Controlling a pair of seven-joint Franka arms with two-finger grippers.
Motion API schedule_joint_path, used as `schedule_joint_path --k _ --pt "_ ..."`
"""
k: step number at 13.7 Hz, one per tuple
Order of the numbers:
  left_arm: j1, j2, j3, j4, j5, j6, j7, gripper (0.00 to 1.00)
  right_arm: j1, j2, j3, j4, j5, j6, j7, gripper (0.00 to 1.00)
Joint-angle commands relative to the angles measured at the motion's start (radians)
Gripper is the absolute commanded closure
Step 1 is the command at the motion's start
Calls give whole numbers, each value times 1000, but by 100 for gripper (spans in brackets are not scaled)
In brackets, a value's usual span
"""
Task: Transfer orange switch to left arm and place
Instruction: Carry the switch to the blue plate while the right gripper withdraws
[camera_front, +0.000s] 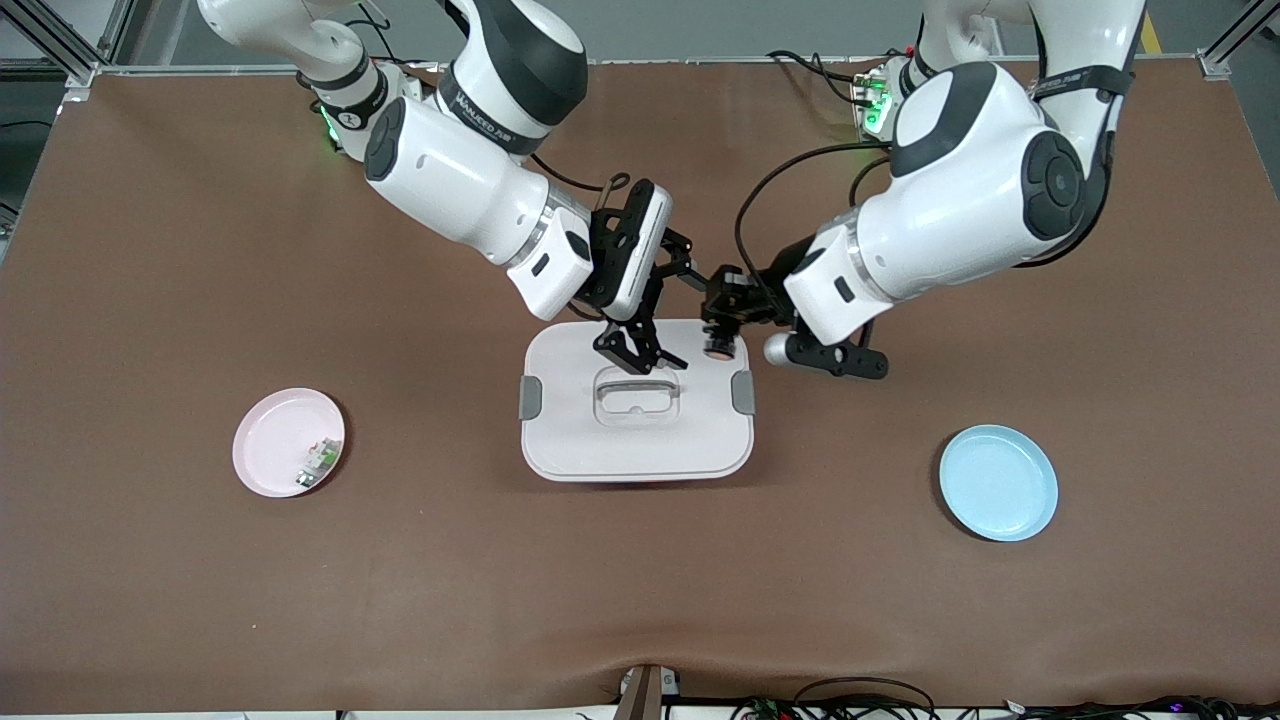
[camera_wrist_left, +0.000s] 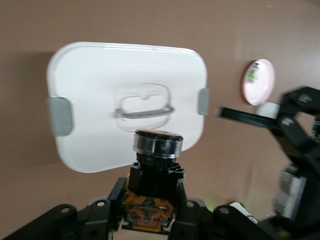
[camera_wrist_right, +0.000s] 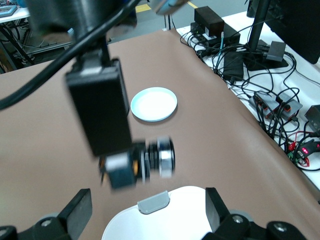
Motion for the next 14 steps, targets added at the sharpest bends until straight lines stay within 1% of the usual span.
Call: schedule_joint_path --k 1,3,4,6,7,9,10,12,14 --pt "73 -2 -2 -8 59 -38 -28 100 -16 -15 -12 -79 10 -26 2 0" --pt "113 4 0 -5 69 -38 -56 100 -45 -47 -17 -160 1 -50 0 0" --pt "136 5 0 -8 91 -41 -56 100 -52 -62 -29 -200 0 -61 0 0" --pt "165 7 0 -8 157 -73 -62 100 -53 -95 -79 -283 -2 -102 4 0" --pt "185 20 0 -5 178 -74 -86 100 -52 -111 -108 -315 -19 -122 4 0" --pt "199 50 0 2 192 -74 -114 100 -63 -162 -156 -395 -51 -136 4 0" --pt "202 62 0 0 245 -74 -113 100 -78 -188 -173 -433 -65 -144 4 0" --pt "225 99 -3 -2 412 -72 -69 100 -133 -223 -188 -486 -115 -188 4 0" --pt "237 140 -2 0 444 -54 36 100 -193 -245 -190 -518 -166 -226 4 0"
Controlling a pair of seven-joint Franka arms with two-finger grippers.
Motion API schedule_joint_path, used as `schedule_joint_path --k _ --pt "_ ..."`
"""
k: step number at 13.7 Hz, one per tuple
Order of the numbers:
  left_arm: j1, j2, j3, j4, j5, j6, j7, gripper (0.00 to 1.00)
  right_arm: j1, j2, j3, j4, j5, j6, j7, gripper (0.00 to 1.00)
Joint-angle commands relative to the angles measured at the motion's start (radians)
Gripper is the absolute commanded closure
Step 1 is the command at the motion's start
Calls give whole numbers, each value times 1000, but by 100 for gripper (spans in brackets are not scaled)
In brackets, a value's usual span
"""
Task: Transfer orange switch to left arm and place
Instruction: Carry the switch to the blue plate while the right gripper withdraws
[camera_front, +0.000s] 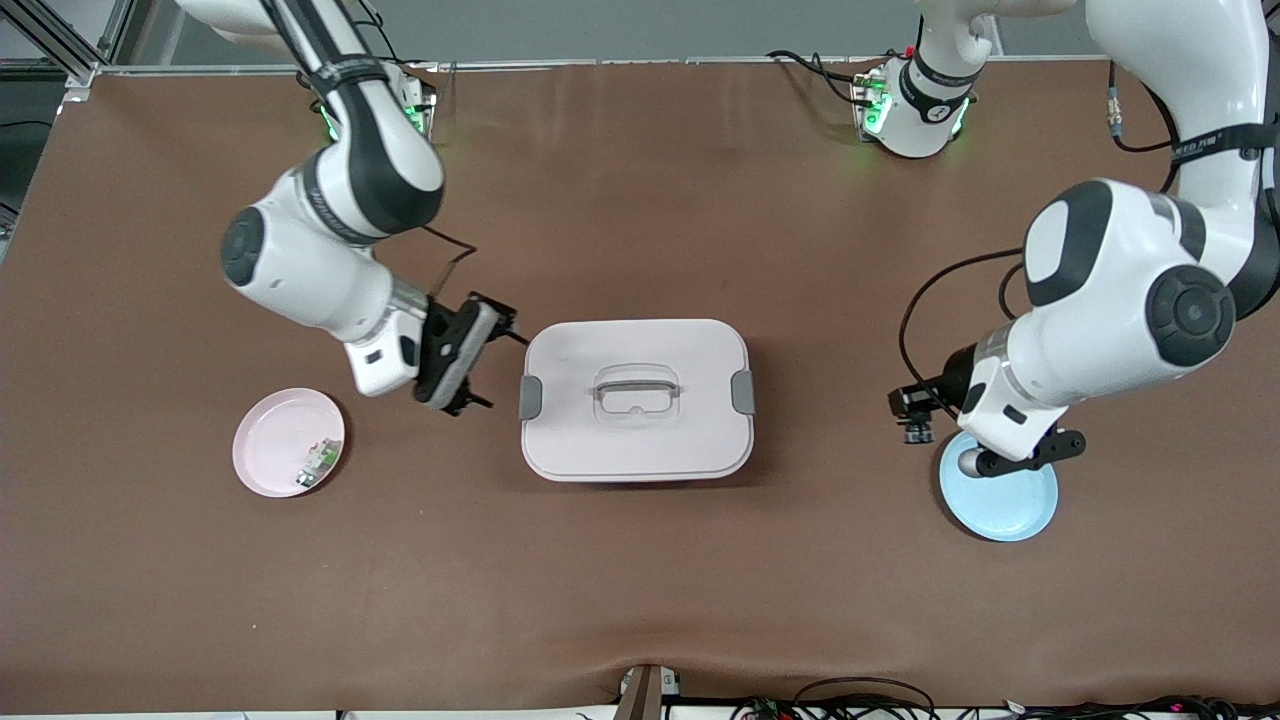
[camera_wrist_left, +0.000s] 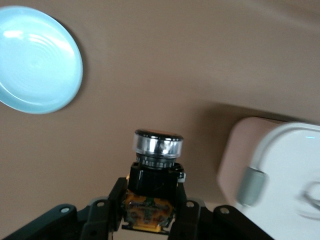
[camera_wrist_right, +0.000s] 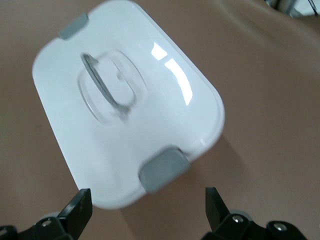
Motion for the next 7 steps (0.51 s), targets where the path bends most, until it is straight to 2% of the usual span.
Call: schedule_joint_path --k 1,5,7 --pt "24 53 -7 14 60 24 123 100 -76 -62 5 -75 -66 -49 4 0" --pt "68 127 -7 13 152 100 376 100 -185 -62 -6 -77 -188 -112 18 0" --pt "102 165 -7 13 195 128 514 100 -237 -62 -6 -77 -224 -147 105 0"
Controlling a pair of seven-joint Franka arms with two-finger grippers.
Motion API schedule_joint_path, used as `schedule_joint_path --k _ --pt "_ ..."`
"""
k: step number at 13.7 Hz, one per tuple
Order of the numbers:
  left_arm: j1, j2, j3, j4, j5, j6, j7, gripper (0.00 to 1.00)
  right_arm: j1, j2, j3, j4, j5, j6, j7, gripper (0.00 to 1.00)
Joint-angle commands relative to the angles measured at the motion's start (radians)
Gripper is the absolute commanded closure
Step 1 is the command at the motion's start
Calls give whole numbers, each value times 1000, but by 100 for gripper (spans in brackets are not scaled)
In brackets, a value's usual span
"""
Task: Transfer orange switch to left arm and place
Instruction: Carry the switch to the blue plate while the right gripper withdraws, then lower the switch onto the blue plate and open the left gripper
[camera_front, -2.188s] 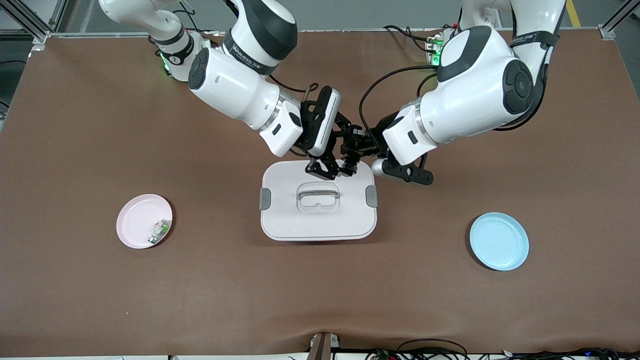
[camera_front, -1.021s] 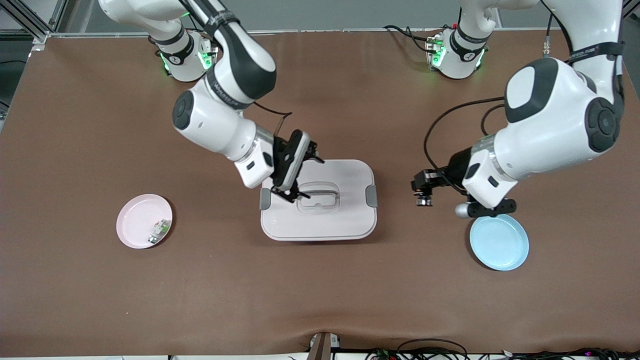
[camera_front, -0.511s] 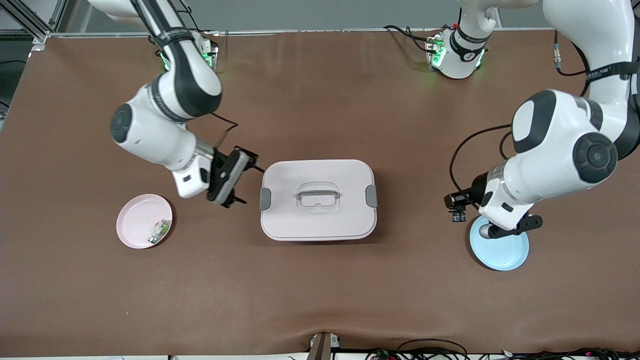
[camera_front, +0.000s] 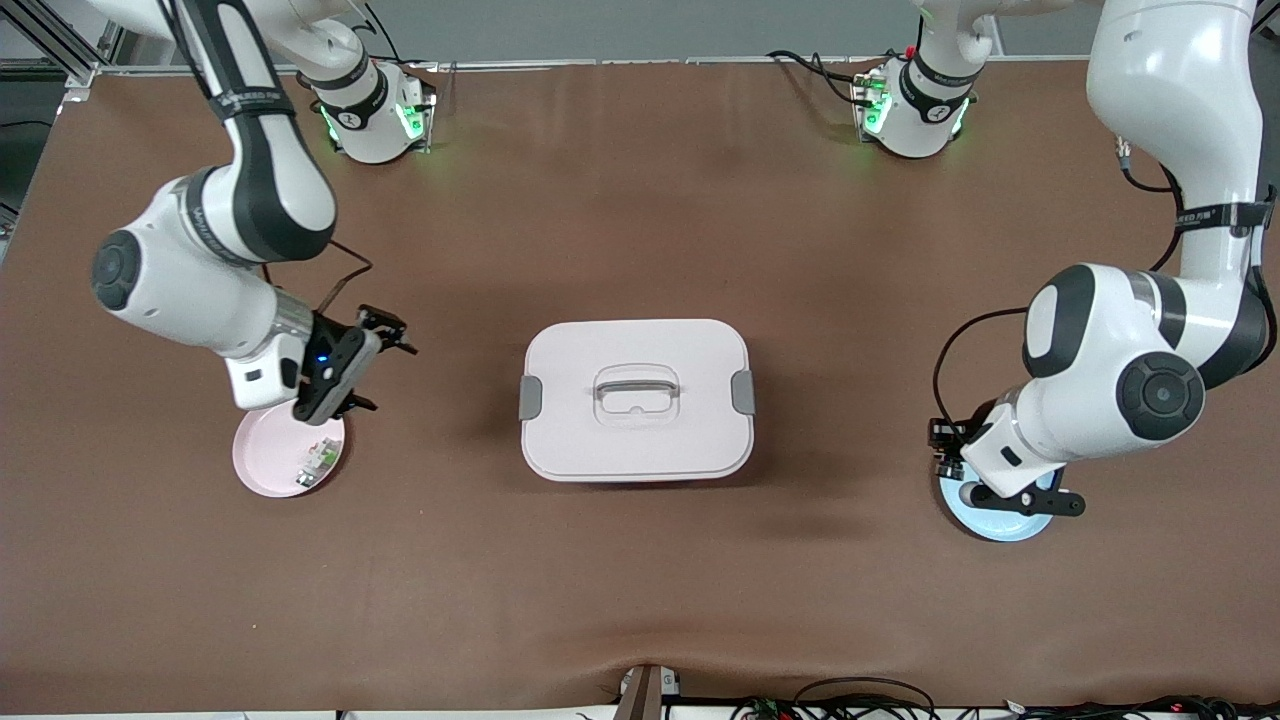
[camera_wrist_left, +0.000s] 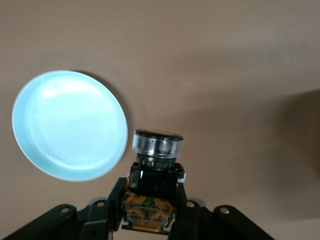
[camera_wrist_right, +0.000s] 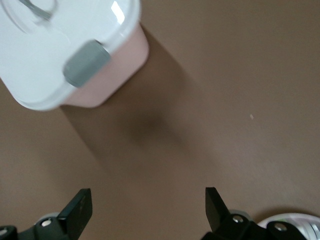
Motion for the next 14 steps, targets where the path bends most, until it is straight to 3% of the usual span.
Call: schedule_joint_path --k 1,5,8,14 --pt "40 44 -8 11 53 39 190 100 -70 -32 13 -25 -57 -37 116 0" --pt "120 93 -8 -14 50 123 436 100 -141 -25 13 -25 -159 -72 338 0" --pt "123 99 -8 -42 53 192 582 100 -171 -21 13 -10 -221 -117 540 0" --pt "161 141 -8 -42 53 267 873 100 -199 -19 8 165 -325 -348 694 0"
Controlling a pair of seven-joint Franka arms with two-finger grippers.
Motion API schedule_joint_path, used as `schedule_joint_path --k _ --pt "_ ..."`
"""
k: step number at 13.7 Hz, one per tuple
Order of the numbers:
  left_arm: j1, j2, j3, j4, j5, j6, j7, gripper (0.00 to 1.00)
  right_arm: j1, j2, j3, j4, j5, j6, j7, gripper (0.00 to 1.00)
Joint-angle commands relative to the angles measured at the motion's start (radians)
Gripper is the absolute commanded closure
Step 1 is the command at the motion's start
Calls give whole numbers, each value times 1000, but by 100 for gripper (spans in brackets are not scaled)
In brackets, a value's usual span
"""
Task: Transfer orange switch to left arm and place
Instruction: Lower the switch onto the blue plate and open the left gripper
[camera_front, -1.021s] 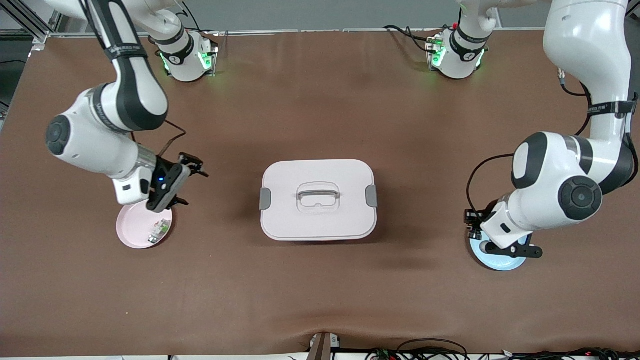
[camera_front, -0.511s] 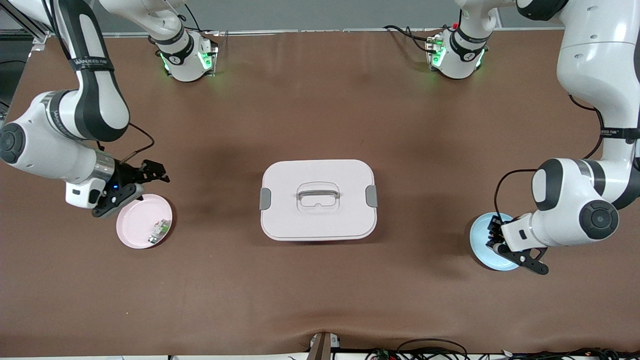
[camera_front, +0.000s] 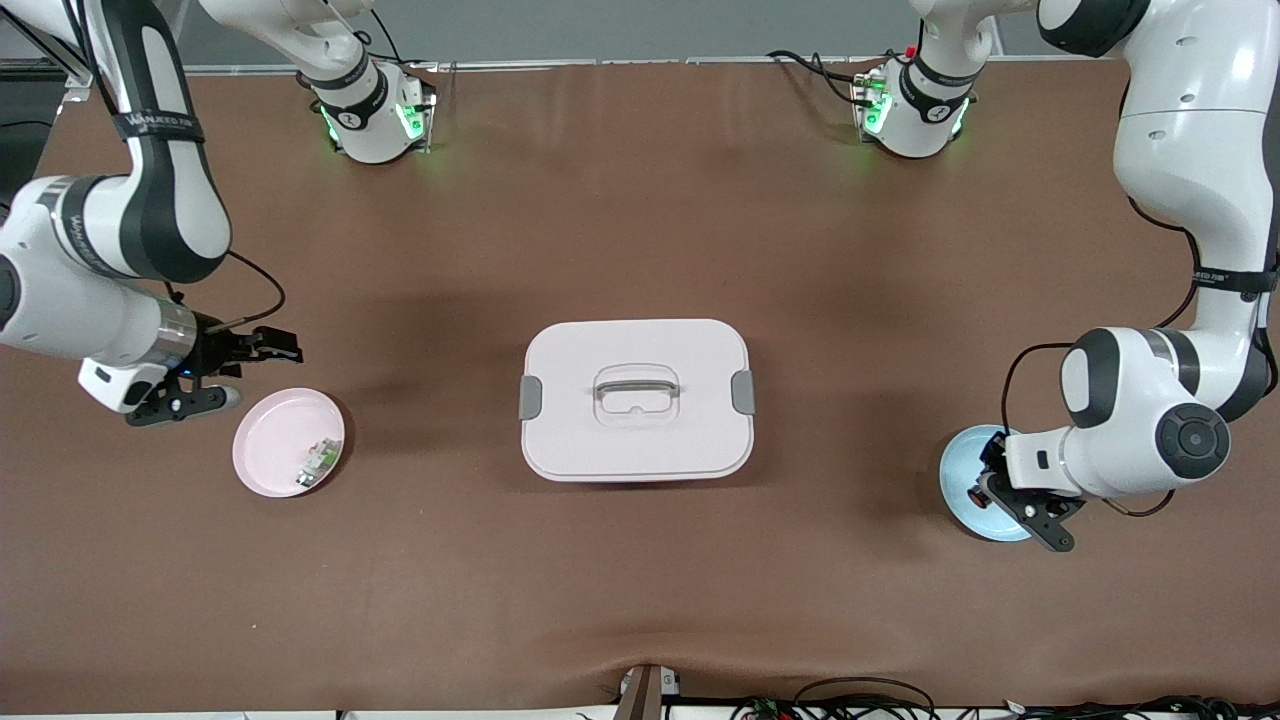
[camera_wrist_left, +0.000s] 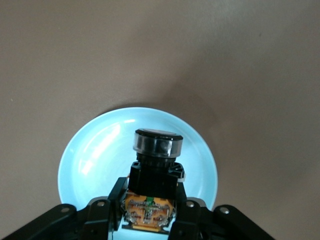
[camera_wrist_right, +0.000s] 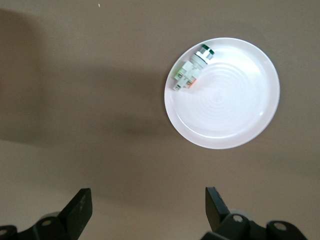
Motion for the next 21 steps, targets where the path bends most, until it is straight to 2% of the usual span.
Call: schedule_joint_path --k 1,3,5,8,11,13,15,20,21 --pt "26 19 -6 -6 20 54 127 100 -34 -15 12 129 -46 -155 34 0" --pt "49 35 -6 -9 33 74 202 100 -40 -15 12 209 -80 -220 36 0" --pt "54 37 -5 -34 36 97 215 100 -43 -23 11 239 -89 -266 68 0" --pt "55 40 -5 -69 127 178 215 100 -43 -82 3 238 -103 -278 210 0" --pt "58 42 -6 -77 154 198 215 100 -52 -159 -2 233 -105 -301 235 0" --pt "58 52 -6 -77 154 201 218 95 -59 -191 -2 230 -111 -297 235 0" --pt "58 55 -6 -77 154 209 232 84 -68 -224 0 230 -118 -291 235 0" --pt "58 60 -12 -85 142 209 319 84 -69 -225 1 240 -131 -292 240 0" --pt "58 55 -16 -94 140 209 337 82 -72 -237 0 230 -131 -292 243 0"
